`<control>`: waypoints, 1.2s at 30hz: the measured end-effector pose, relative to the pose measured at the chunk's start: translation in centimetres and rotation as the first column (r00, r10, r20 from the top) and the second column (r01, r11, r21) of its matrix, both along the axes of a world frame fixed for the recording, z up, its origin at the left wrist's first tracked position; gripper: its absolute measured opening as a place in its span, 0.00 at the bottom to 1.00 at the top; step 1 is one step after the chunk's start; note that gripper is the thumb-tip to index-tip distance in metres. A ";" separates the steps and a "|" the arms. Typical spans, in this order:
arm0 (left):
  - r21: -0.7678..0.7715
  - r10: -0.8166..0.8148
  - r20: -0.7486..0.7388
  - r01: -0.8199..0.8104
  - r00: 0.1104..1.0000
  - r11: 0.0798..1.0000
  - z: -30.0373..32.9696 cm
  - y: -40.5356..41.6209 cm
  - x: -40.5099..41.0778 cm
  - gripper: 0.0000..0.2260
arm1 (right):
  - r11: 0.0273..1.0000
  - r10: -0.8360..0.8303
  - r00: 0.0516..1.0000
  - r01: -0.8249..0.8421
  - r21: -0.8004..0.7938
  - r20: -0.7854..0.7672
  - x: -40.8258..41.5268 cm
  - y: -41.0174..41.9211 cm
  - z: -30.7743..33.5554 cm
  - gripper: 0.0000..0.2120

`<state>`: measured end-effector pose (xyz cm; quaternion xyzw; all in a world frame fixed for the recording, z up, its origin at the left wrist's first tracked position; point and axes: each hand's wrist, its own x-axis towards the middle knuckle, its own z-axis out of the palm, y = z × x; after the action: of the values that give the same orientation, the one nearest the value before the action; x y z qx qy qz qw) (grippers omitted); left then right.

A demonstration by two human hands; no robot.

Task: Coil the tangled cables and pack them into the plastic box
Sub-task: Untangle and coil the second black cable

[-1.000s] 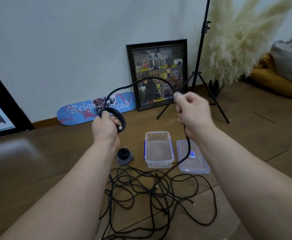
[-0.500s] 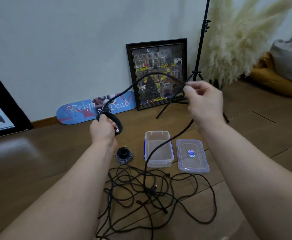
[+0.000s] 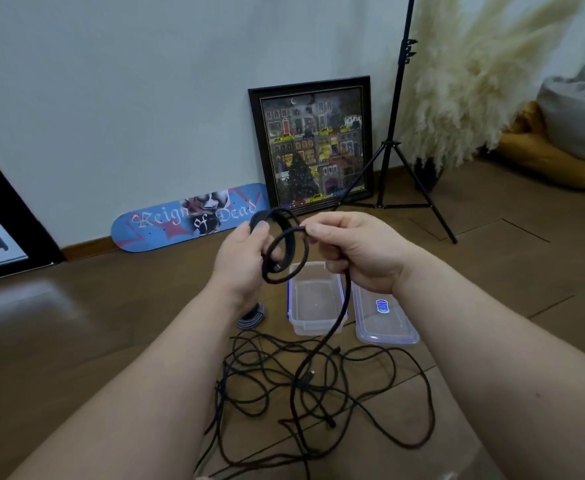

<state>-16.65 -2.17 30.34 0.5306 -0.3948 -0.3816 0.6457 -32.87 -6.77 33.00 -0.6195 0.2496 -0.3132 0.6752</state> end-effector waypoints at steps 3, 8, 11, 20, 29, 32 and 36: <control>-0.036 -0.135 -0.124 0.131 0.983 0.991 0.4 0.3 -0.4 0.12 | 0.988 -0.125 0.989 0.116 0.098 0.084 0.7 -0.2 -0.6 0.09; -0.040 -0.201 -0.218 0.197 0.955 0.980 0.8 0.6 -1.2 0.14 | 0.961 -0.255 0.961 0.240 0.141 0.106 1.0 -0.5 -1.0 0.08; -0.014 -0.231 -0.266 0.235 0.936 0.972 1.2 0.5 -1.8 0.15 | 0.934 -0.356 0.922 0.350 0.069 0.148 1.3 -0.2 -0.9 0.07; -0.009 -0.175 -0.227 0.177 0.958 0.984 0.7 0.4 -2.9 0.16 | 0.873 -0.479 0.865 0.488 -0.023 0.149 1.3 -0.6 -1.8 0.06; -0.085 -0.106 -0.214 0.089 0.971 0.992 0.8 0.3 -3.6 0.17 | 0.573 -0.720 0.693 0.565 -0.594 -0.036 1.1 0.2 -3.1 0.10; -0.076 -0.114 -0.189 0.101 0.975 0.992 0.7 0.3 -3.4 0.17 | 0.425 -0.772 0.636 0.531 -0.733 0.013 0.9 -0.2 -3.0 0.11; -0.081 -0.133 -0.128 0.123 0.983 0.989 0.6 0.1 -3.5 0.17 | 0.381 -0.813 0.581 0.584 -0.717 0.041 1.2 -0.4 -3.0 0.16</control>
<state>-20.10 -2.02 30.91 0.4537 -0.3976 -0.4423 0.6636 -31.67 -7.19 30.05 -0.6883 0.4666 -0.5331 0.1561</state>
